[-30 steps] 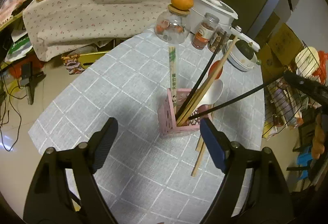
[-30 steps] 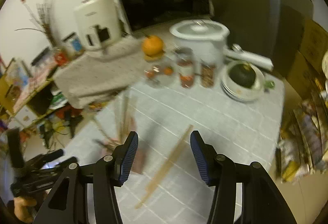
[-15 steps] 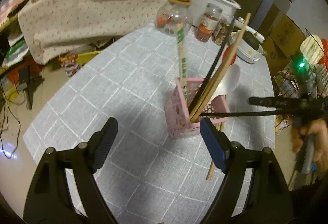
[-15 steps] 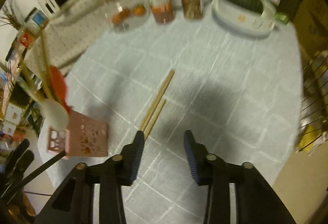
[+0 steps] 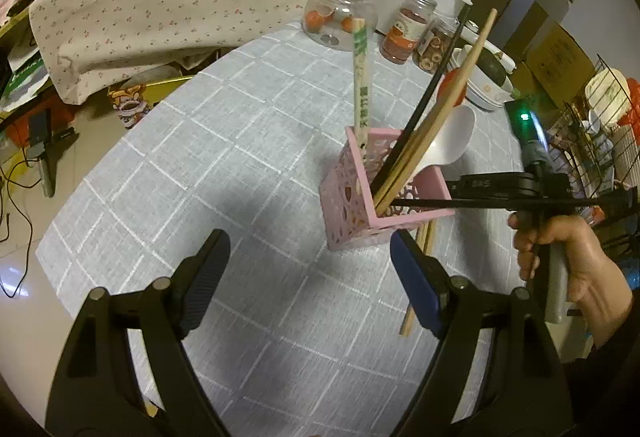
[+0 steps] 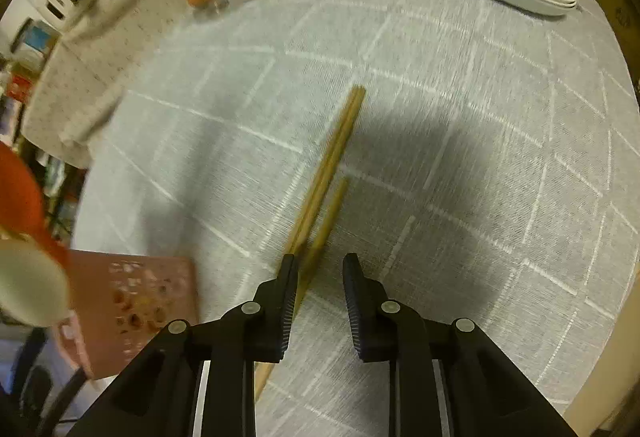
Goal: Organize utensils
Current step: 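Move the right gripper to the last wooden chopsticks and grasp one, then lift the wooden chopstick with the right gripper while the left gripper grasps the other wooden chopstick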
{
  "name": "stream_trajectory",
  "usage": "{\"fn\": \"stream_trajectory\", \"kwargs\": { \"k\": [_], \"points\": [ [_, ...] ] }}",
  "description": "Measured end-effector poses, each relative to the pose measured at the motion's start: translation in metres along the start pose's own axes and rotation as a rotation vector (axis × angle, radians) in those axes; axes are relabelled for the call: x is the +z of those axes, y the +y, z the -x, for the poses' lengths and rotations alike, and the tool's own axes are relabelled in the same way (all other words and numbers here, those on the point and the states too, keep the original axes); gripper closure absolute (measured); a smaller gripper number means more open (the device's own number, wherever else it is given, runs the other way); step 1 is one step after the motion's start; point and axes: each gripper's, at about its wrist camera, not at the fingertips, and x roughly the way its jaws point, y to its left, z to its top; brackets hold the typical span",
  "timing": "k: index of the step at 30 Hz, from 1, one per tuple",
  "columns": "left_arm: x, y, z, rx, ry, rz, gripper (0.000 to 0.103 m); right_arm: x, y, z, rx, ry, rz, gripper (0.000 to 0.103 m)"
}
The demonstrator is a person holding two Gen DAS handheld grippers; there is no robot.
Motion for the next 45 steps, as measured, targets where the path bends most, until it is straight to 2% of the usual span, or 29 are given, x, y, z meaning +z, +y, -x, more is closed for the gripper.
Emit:
{"fn": "stream_trajectory", "kwargs": {
  "k": [3, 4, 10, 14, 20, 27, 30, 35, 38, 42, 45],
  "points": [
    [-0.001, -0.001, 0.003, 0.002, -0.007, -0.018, 0.021, 0.000, 0.005, -0.001, -0.044, 0.015, 0.024, 0.084],
    [-0.001, -0.001, 0.004, 0.002, -0.009, -0.022, 0.021, -0.002, 0.006, -0.001, -0.073, 0.023, 0.037, 0.090],
    [-0.005, -0.001, 0.006, 0.012, -0.008, -0.041, 0.021, -0.008, 0.009, -0.001, -0.107, 0.044, 0.070, 0.092],
    [-0.008, -0.005, 0.012, 0.015, -0.008, -0.064, 0.021, -0.012, 0.000, 0.006, -0.033, 0.058, 0.042, 0.097],
    [-0.017, -0.027, 0.022, -0.012, -0.006, -0.132, 0.021, -0.027, -0.021, 0.054, 0.024, -0.010, 0.038, 0.097],
    [-0.036, -0.071, 0.023, -0.026, 0.019, -0.243, 0.021, -0.049, -0.058, 0.105, 0.060, -0.092, 0.042, 0.097],
    [-0.051, -0.102, 0.022, -0.022, 0.021, -0.331, 0.021, -0.065, -0.078, 0.123, 0.076, -0.123, 0.031, 0.097],
    [-0.076, -0.151, 0.015, -0.027, 0.031, -0.461, 0.021, -0.074, -0.108, 0.138, 0.112, -0.152, -0.004, 0.097],
    [-0.084, -0.176, 0.000, -0.027, 0.053, -0.476, 0.021, -0.076, -0.125, 0.141, 0.128, -0.158, -0.030, 0.097],
    [-0.076, -0.205, -0.032, 0.024, 0.078, -0.519, 0.021, -0.076, -0.142, 0.146, 0.153, -0.162, -0.063, 0.097],
    [-0.056, -0.214, -0.063, 0.108, 0.086, -0.516, 0.025, -0.076, -0.149, 0.155, 0.158, -0.182, -0.069, 0.097]
  ]
}}
